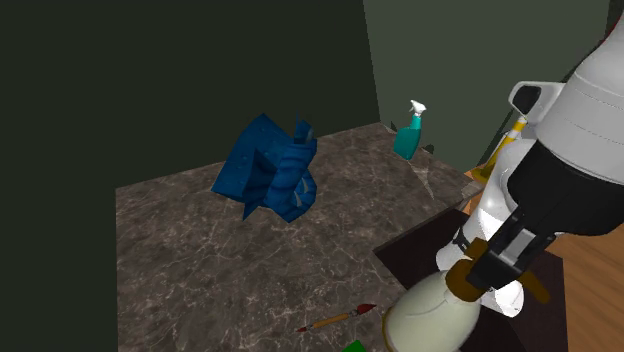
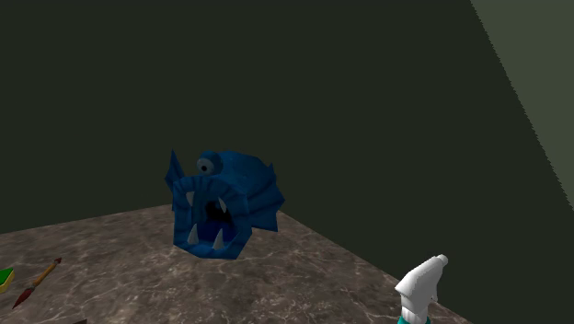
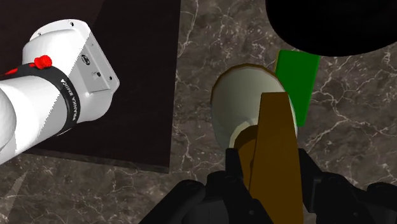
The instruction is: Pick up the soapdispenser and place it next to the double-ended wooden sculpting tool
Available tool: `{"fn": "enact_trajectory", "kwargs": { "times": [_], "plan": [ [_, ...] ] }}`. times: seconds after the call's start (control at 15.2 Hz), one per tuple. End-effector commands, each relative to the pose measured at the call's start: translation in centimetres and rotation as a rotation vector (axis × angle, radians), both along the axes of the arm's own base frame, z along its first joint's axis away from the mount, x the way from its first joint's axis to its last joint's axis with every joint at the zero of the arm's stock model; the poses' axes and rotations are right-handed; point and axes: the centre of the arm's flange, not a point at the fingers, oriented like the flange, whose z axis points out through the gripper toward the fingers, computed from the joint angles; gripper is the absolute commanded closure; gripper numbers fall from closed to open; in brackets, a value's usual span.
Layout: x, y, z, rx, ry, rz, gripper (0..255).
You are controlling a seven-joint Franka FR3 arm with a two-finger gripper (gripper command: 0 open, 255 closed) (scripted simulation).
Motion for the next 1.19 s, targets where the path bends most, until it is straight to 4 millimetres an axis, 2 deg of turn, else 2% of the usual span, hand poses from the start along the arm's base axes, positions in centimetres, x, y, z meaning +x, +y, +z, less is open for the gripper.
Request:
{"fn": "enact_trajectory", "kwargs": {
  "times": [0.0, 1.12],
  "plan": [
    [0.0, -0.1, -1.1, 0.001, 0.0, 0.0, 255],
    [0.0, -0.1, -10.1, 0.001, 0.0, 0.0, 255]
  ]
}}
